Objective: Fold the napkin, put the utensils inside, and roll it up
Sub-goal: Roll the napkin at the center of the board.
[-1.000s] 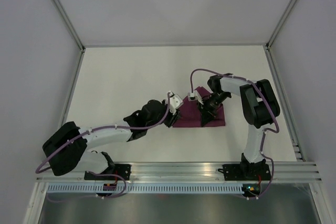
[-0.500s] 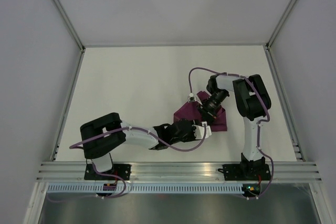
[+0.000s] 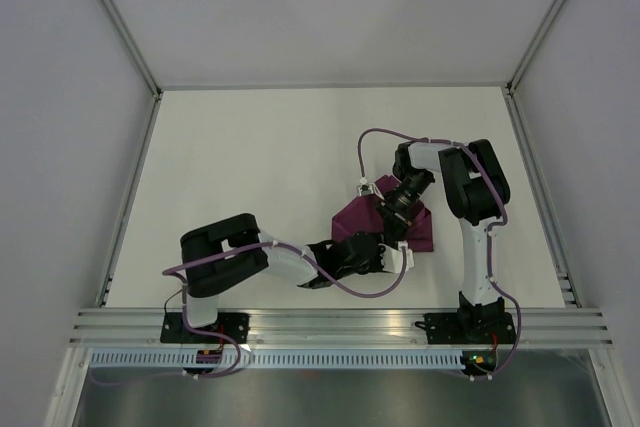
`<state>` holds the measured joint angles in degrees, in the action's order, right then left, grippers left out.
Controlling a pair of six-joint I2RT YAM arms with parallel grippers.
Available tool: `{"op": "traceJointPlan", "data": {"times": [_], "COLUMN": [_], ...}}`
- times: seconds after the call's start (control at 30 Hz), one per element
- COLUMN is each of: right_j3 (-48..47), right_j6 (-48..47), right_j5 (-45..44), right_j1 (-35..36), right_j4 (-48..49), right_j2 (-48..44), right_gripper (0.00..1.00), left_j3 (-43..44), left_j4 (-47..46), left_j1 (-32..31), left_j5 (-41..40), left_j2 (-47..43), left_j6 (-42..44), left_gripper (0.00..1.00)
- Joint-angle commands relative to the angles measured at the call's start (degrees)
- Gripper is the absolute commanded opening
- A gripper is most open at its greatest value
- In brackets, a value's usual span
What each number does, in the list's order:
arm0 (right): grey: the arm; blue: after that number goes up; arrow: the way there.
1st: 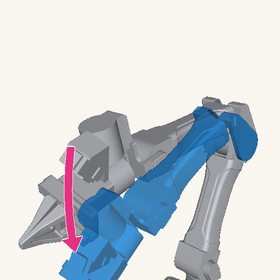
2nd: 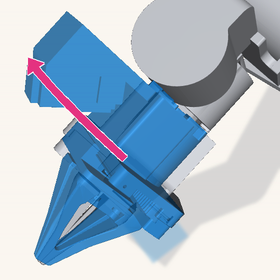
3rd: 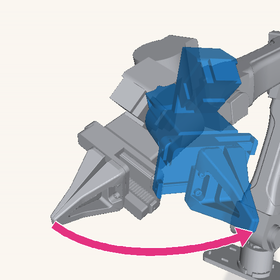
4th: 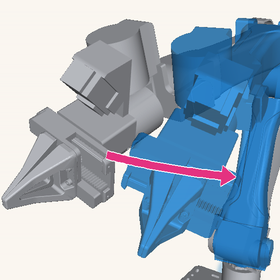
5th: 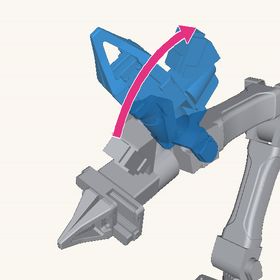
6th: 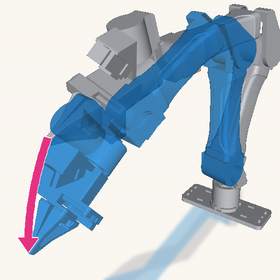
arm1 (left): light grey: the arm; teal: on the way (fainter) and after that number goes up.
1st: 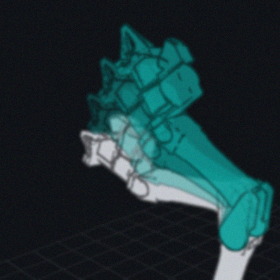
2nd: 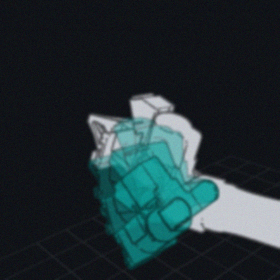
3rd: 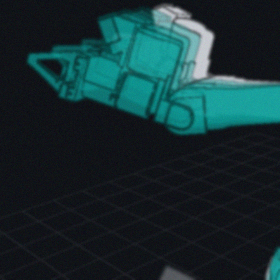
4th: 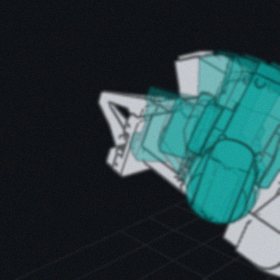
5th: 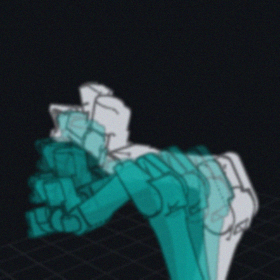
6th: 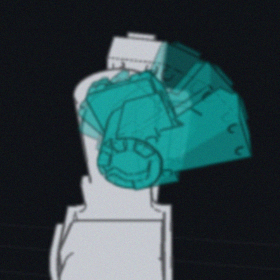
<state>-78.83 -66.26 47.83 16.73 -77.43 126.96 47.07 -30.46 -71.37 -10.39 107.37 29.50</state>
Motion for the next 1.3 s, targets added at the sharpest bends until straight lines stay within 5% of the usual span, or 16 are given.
{"op": "traceJointPlan", "data": {"times": [0.0, 0.2, 0.3, 0.33, 0.4, 0.6, 0.8, 1.27], "right_j3": [-0.71, -1.24, -1.33, -1.42, -1.24, -0.36, -0.98, 4.46], "right_j6": [-3.61, -3.53, -3.53, -3.53, -3.44, -2.38, 1.30, 28.71], "right_j5": [-5.73, -5.73, -5.73, -5.82, -5.82, -6.17, -4.68, -3.54], "right_j1": [-0.03, -0.03, 0.05, -0.03, -0.12, -0.21, -0.91, -9.08], "right_j4": [7.91, 7.56, 7.47, 7.47, 7.64, 8.87, 10.10, 36.00], "right_j2": [3.12, 3.65, 3.74, 3.74, 3.56, 0.40, -6.71, -27.10], "right_gripper": [0.03, 0.03, 0.03, 0.04, 0.08, 0.35, 0.52, 0.58], "left_j3": [1.01, 0.48, 0.74, 0.83, 1.62, 4.43, 6.19, 11.02], "left_j4": [-1.54, 2.24, 4.44, 5.23, 7.85, 14.98, 19.11, 28.25], "left_j1": [0.18, 0.62, 1.23, 1.50, 1.94, 4.83, 6.95, 15.56], "left_j5": [-0.86, 1.77, 3.36, 3.71, 5.72, 14.51, 21.02, 32.53], "left_j2": [2.67, 4.07, 4.42, 4.42, 4.60, 4.07, 4.16, 6.70], "left_j6": [3.02, 2.59, 1.36, 0.66, -0.14, -4.97, -8.49, -18.59], "left_gripper": [0.56, 0.49, 0.30, 0.14, 0.04, 0.02, 0.02, 0.02]}}
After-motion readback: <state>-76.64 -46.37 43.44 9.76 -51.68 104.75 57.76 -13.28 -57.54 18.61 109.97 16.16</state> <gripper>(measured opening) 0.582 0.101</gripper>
